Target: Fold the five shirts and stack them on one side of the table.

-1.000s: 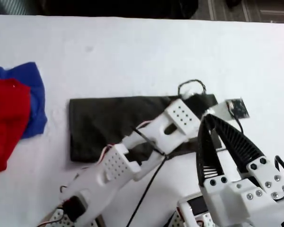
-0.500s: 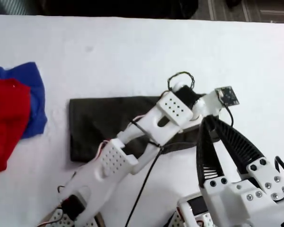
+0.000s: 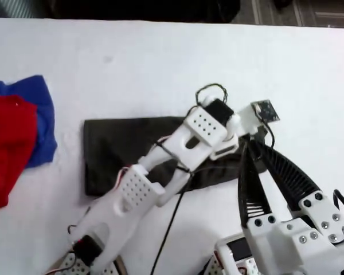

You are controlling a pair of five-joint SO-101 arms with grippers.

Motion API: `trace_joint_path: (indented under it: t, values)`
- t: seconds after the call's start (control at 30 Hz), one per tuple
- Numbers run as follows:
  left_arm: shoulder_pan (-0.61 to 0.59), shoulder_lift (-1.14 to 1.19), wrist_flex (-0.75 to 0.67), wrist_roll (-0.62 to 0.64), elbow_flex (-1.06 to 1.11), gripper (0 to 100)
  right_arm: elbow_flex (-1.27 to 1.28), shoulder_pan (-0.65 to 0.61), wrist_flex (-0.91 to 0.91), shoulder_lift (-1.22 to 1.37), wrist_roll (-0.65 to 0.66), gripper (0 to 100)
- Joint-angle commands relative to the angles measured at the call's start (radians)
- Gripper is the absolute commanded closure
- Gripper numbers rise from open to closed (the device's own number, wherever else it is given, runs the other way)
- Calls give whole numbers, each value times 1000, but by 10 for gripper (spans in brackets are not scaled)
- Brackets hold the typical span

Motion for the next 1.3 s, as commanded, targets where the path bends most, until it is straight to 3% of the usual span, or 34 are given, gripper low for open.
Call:
trace_joint_path:
  t: [0.0, 0.27, 0.53, 0.87, 1.27]
  values:
    - [-25, -15, 23, 2, -89, 821, -18, -5, 4, 2, -8, 980]
    - [-104, -15, 21, 2, -112, 823, -15, -5, 4, 2, -8, 980]
    - [-85, -84, 74, 2, -166, 887, -18, -5, 12, 2, -9, 980]
    - [48, -180, 71, 3, 173, 888, -21, -5, 94, 2, -2, 980]
    - [24, -248, 74, 3, 305, 891, -21, 1, 96, 2, -2, 980]
